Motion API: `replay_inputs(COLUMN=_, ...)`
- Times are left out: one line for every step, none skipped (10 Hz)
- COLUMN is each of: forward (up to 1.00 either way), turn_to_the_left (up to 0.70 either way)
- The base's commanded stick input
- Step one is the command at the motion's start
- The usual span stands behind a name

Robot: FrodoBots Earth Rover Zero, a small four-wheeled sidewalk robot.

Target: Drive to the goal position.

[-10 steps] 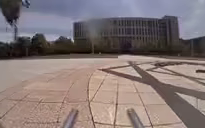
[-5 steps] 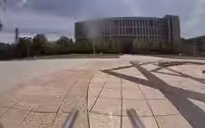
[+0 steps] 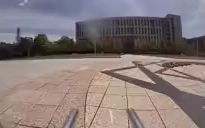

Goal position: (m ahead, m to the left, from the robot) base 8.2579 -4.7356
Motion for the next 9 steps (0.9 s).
replay_inputs(forward=0.50, turn_to_the_left=0.00)
replay_inputs(forward=0.50, turn_to_the_left=0.00)
replay_inputs(forward=0.50, turn_to_the_left=0.00)
replay_inputs(forward=0.50, turn_to_the_left=0.00)
replay_inputs(forward=0.50, turn_to_the_left=0.00)
replay_inputs(forward=0.50, turn_to_the_left=0.00)
replay_inputs(forward=0.50, turn_to_the_left=0.00)
replay_inputs(forward=0.50, turn_to_the_left=0.00)
replay_inputs(forward=0.50, turn_to_the_left=0.00)
